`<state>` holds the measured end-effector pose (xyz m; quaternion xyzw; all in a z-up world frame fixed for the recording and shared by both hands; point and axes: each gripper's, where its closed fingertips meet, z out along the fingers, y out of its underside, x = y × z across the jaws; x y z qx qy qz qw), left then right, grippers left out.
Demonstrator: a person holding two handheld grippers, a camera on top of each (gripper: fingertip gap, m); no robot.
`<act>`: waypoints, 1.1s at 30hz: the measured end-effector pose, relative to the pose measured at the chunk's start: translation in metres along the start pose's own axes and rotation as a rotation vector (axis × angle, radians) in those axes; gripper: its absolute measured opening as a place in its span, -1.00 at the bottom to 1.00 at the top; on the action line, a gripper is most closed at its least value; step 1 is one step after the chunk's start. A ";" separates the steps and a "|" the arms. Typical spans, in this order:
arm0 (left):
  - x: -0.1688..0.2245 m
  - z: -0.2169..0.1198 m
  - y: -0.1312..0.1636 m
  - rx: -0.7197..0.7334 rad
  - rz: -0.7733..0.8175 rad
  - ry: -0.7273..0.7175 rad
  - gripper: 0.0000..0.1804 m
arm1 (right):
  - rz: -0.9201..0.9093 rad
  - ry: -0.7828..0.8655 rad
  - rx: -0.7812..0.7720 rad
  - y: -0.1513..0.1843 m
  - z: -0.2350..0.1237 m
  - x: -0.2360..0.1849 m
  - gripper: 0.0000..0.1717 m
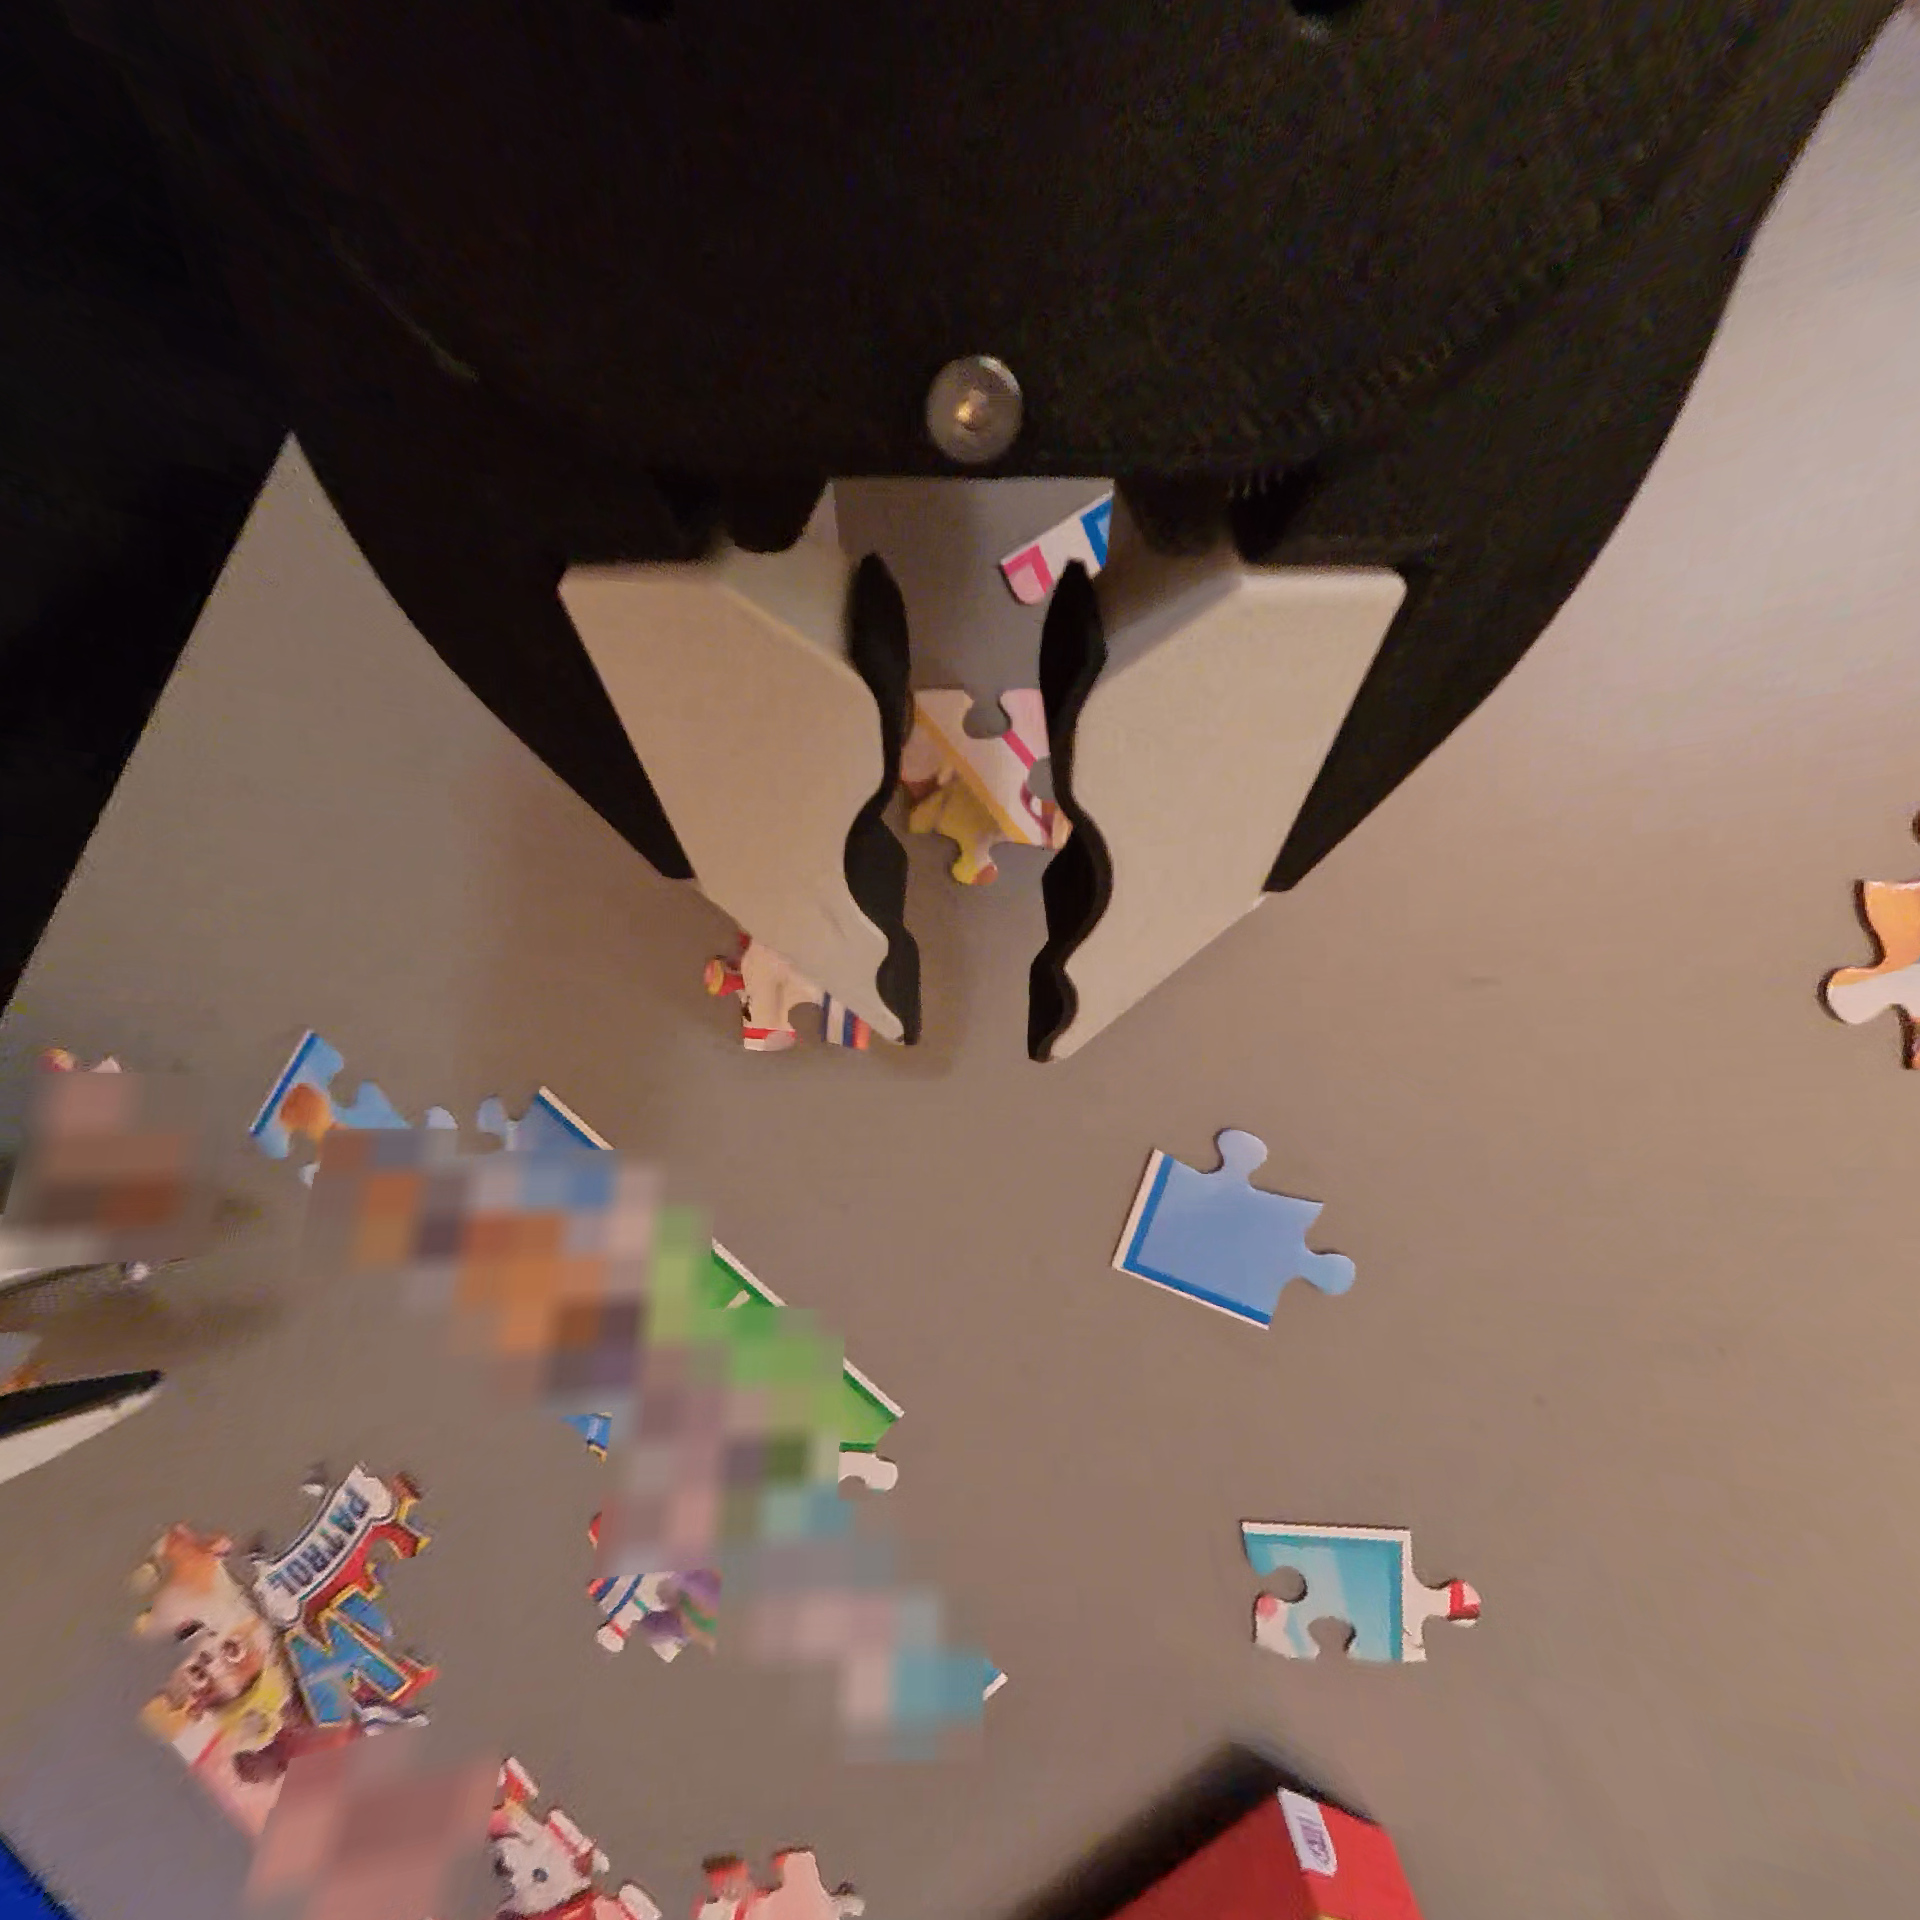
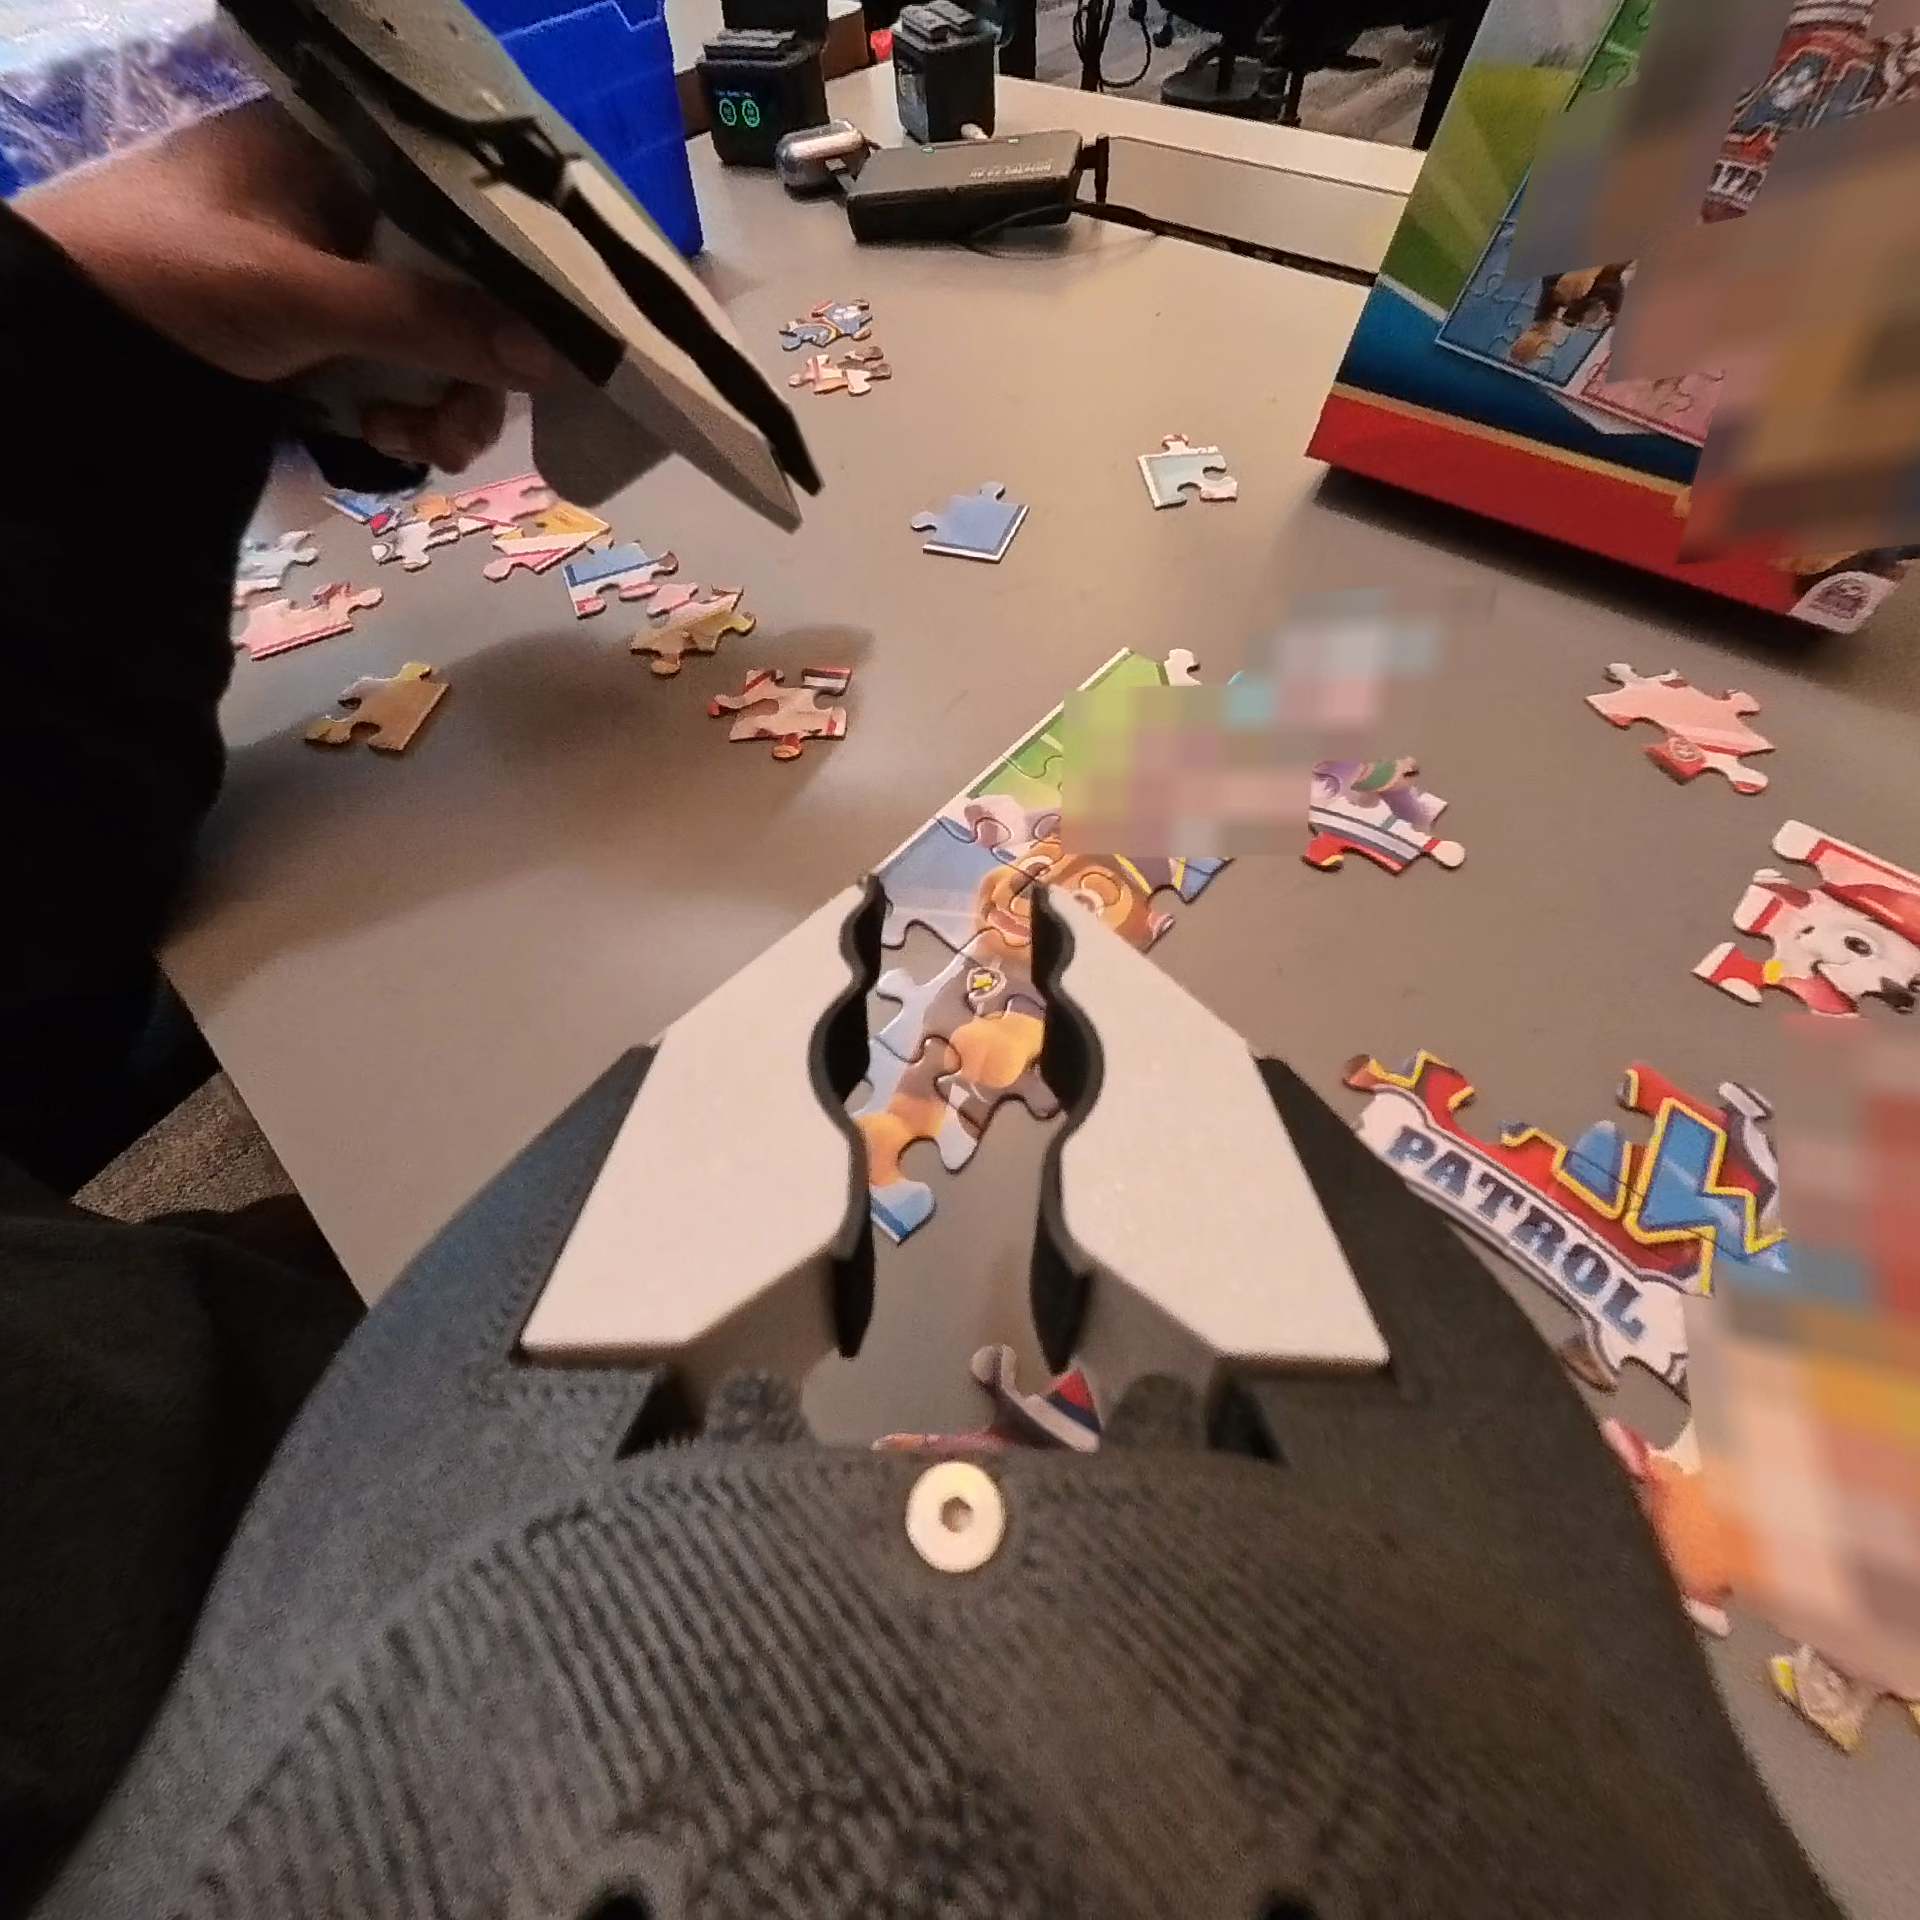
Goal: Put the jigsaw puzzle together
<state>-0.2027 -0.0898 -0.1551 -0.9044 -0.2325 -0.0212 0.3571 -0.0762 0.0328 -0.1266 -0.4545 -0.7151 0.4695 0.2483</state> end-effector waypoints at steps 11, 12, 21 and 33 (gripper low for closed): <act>0.010 0.015 -0.001 -0.058 0.045 0.019 -0.80 | -0.170 0.174 0.003 0.002 -0.016 0.033 -0.72; 0.010 0.015 -0.002 -0.055 0.051 0.014 -0.80 | -0.209 0.233 0.004 0.002 -0.024 0.047 -0.73; 0.001 0.009 -0.043 0.147 0.015 -0.054 -0.79 | -0.232 0.514 0.216 0.020 -0.129 0.169 -0.80; -0.008 0.004 -0.079 0.417 -0.109 -0.065 -0.78 | -0.311 0.522 0.269 0.024 -0.137 0.176 -0.95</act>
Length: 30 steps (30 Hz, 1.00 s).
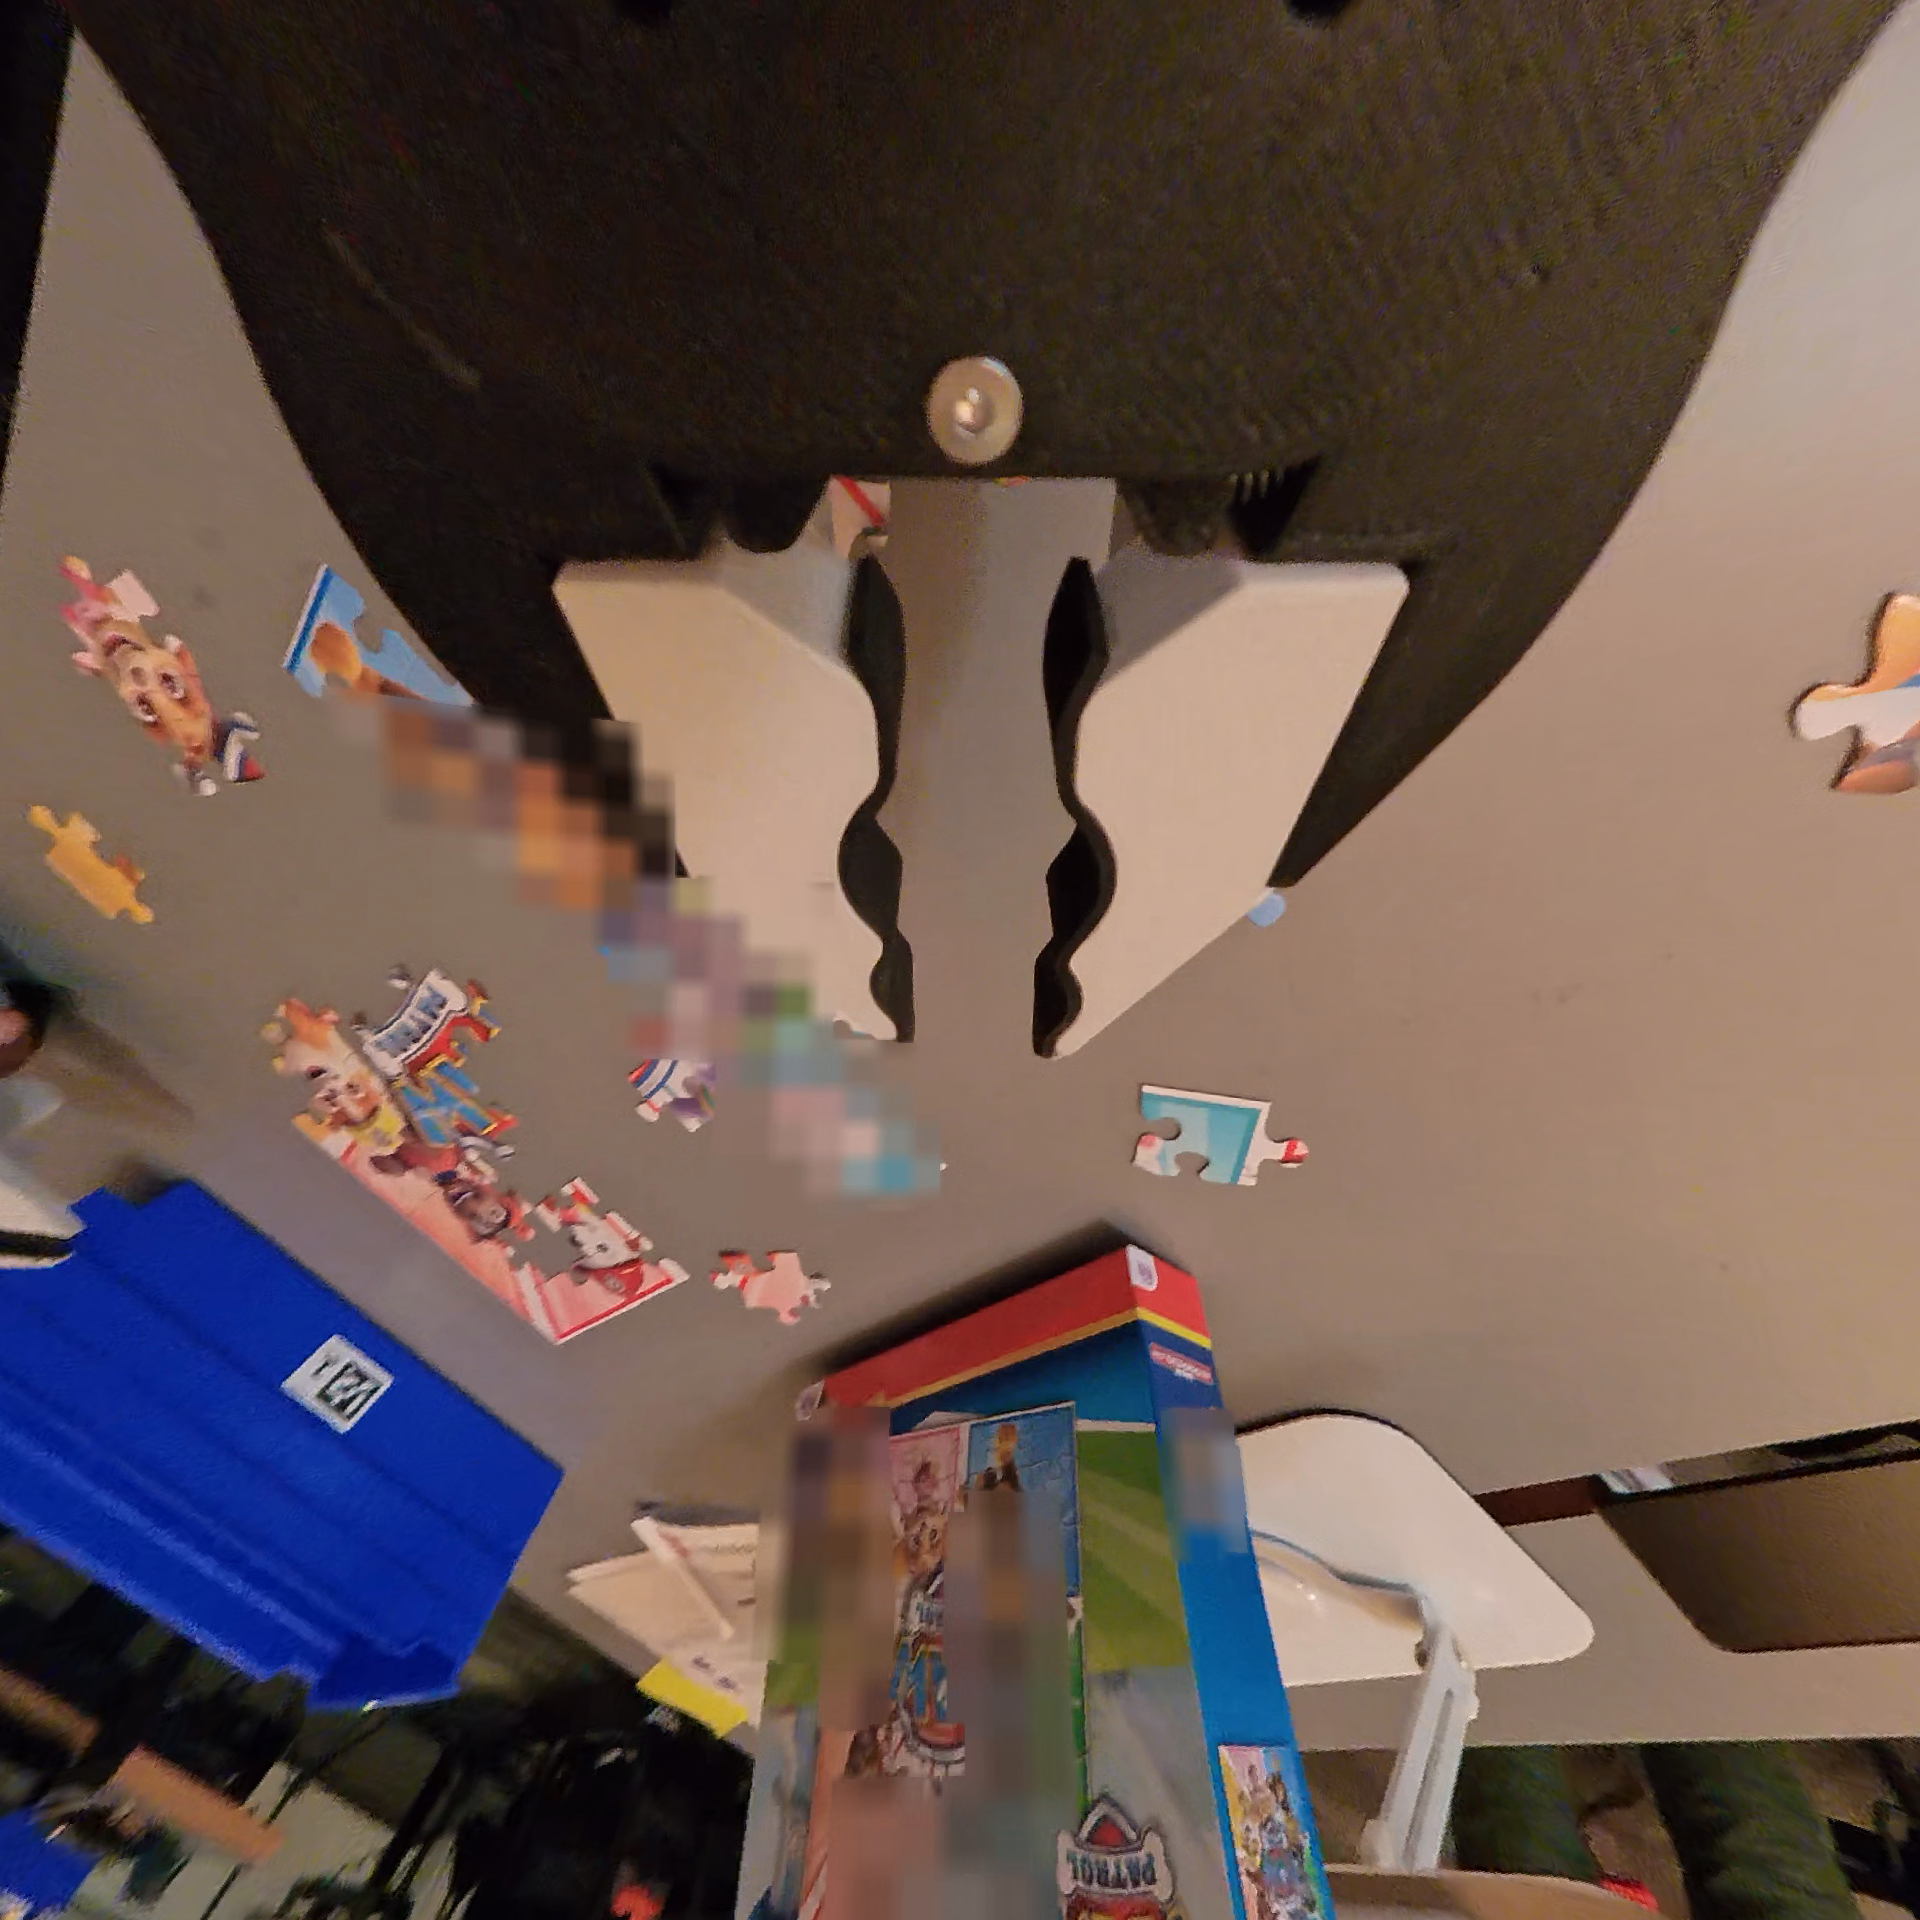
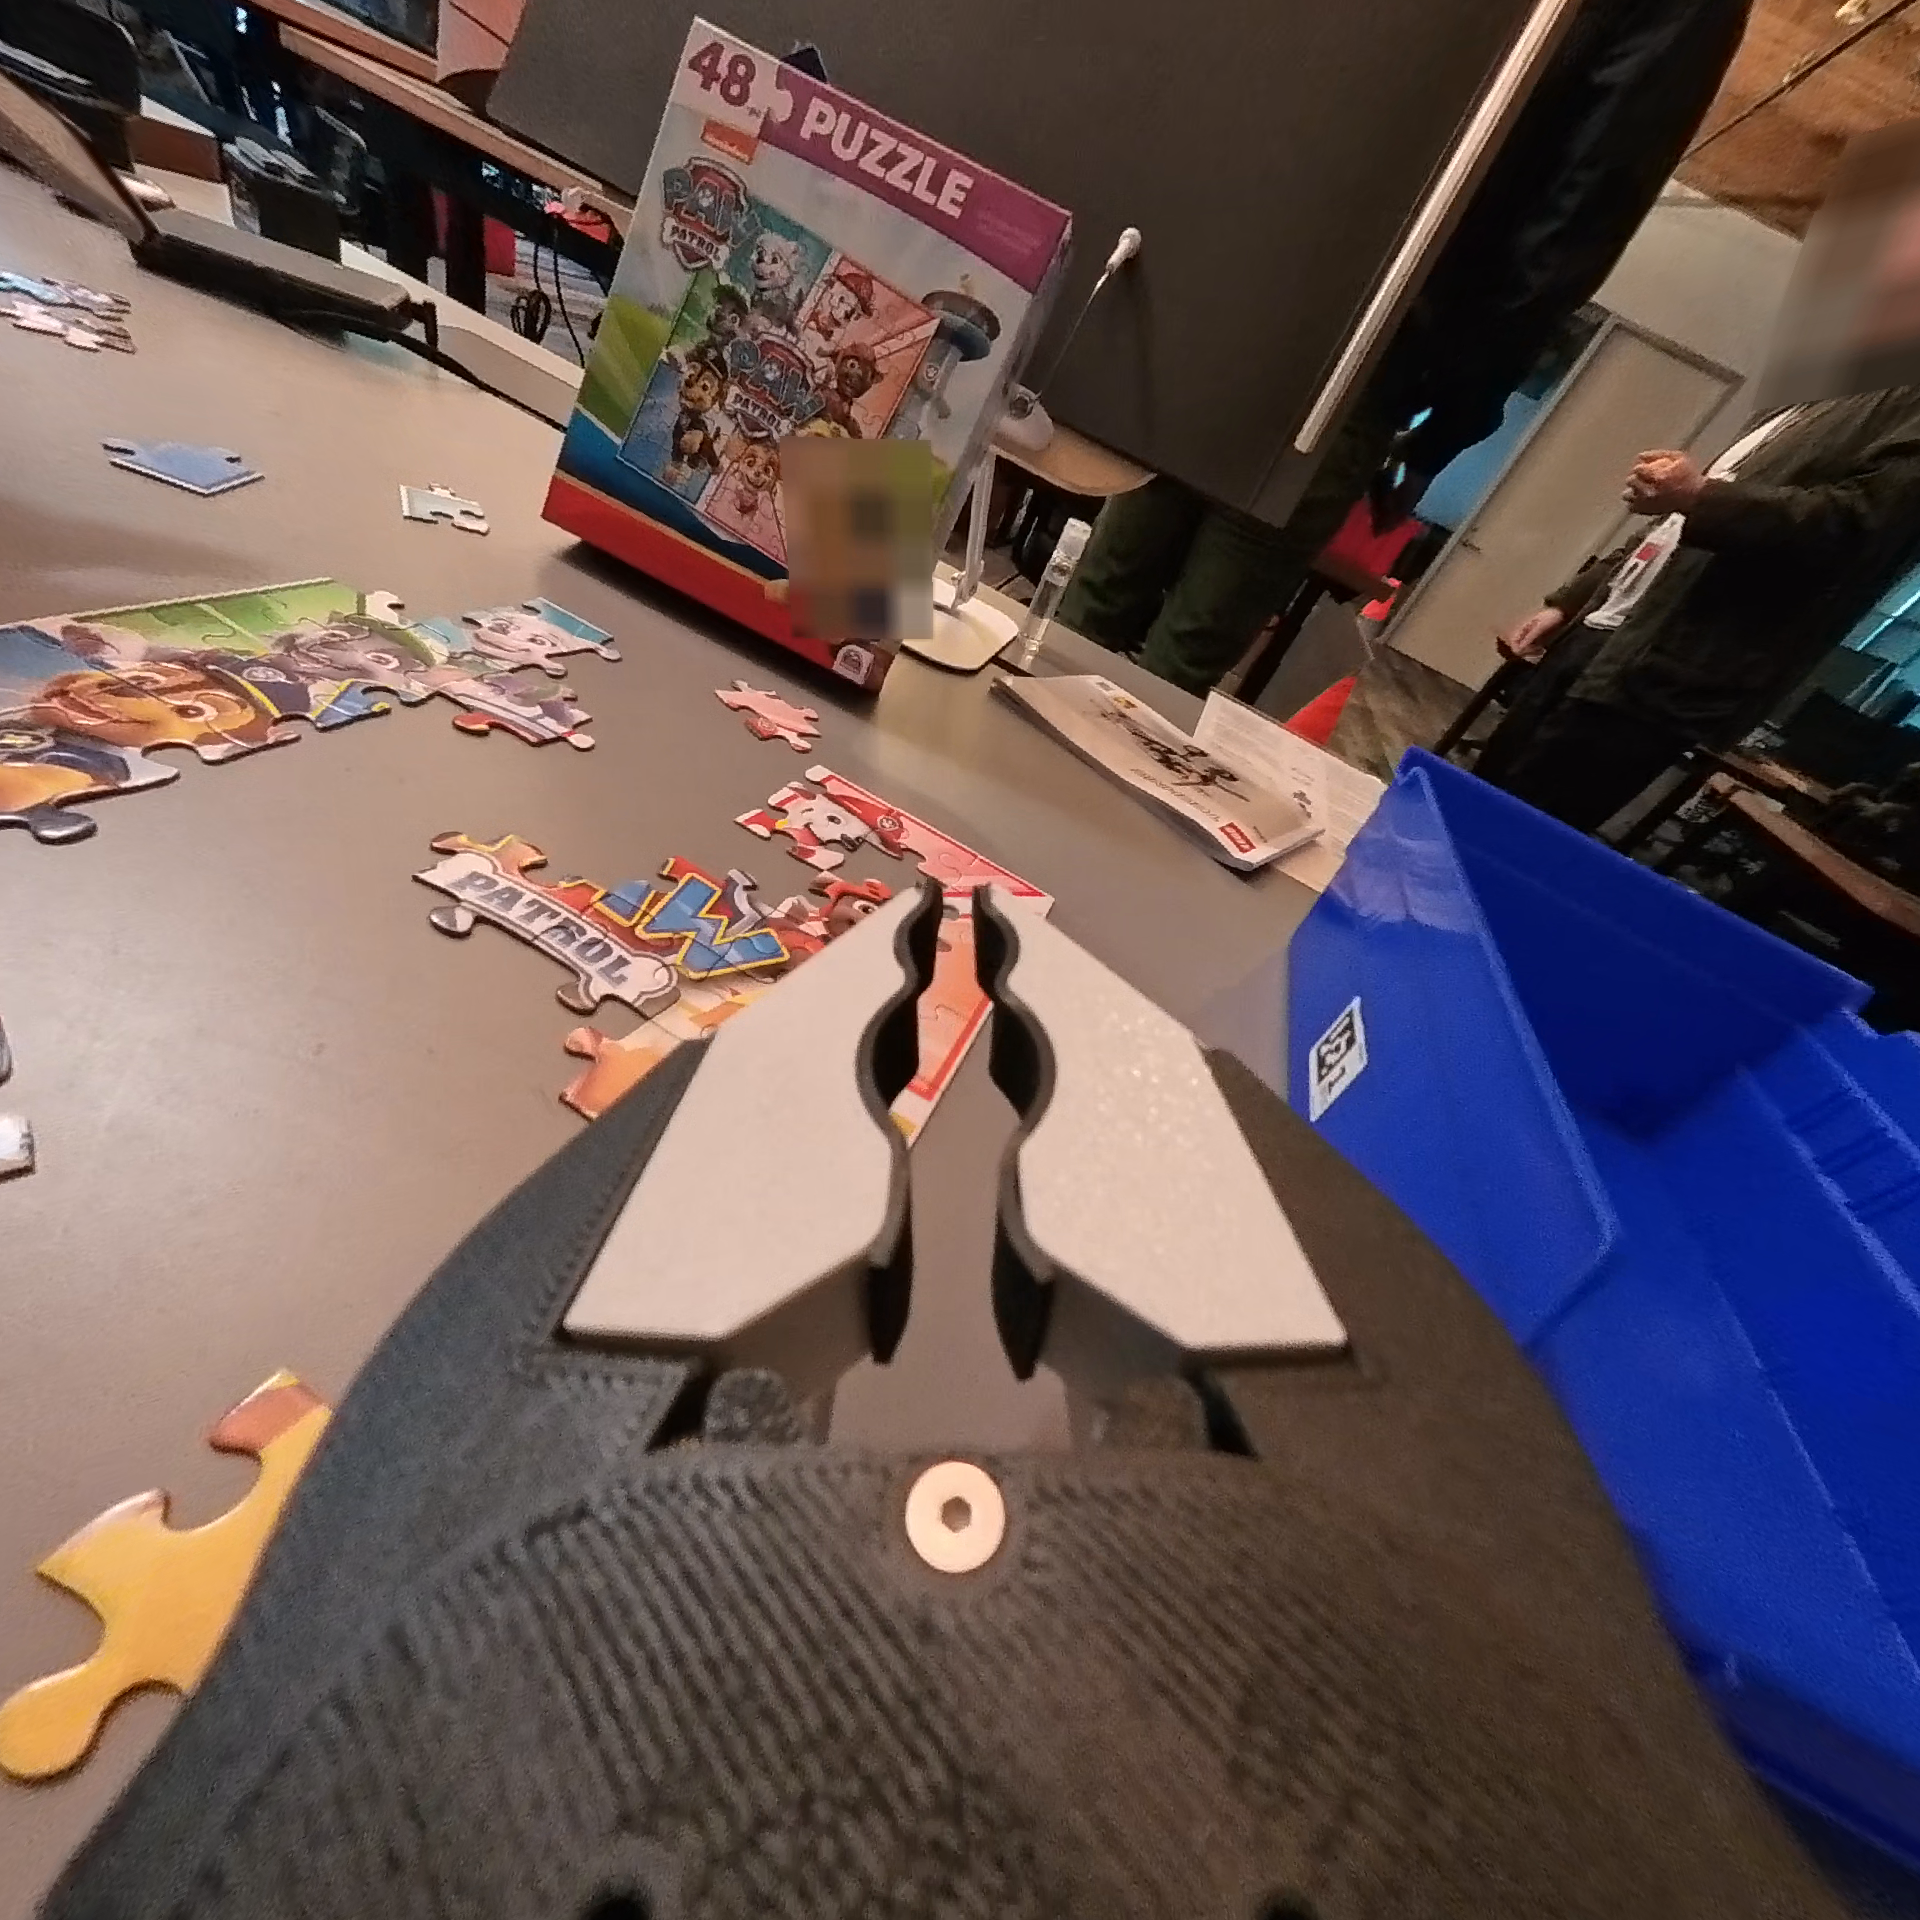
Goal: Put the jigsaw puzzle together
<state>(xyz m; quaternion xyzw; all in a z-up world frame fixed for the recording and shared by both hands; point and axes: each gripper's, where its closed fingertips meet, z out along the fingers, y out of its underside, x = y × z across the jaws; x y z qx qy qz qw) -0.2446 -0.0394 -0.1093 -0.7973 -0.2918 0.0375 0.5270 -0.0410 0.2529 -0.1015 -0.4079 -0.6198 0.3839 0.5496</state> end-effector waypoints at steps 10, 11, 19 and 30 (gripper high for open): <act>-0.004 0.000 -0.002 0.054 -0.073 0.048 -0.78 | 0.100 0.017 0.038 -0.003 -0.004 0.014 -0.92; -0.003 -0.001 -0.003 0.065 -0.086 0.062 -0.77 | 0.104 0.018 0.039 -0.003 -0.004 0.014 -0.92; -0.002 -0.010 -0.014 0.142 -0.159 0.131 -0.74 | 0.079 0.021 0.013 0.000 -0.001 0.012 -0.92; 0.003 -0.011 -0.017 0.158 -0.159 0.146 -0.73 | 0.090 0.026 0.029 -0.002 -0.003 0.014 -0.92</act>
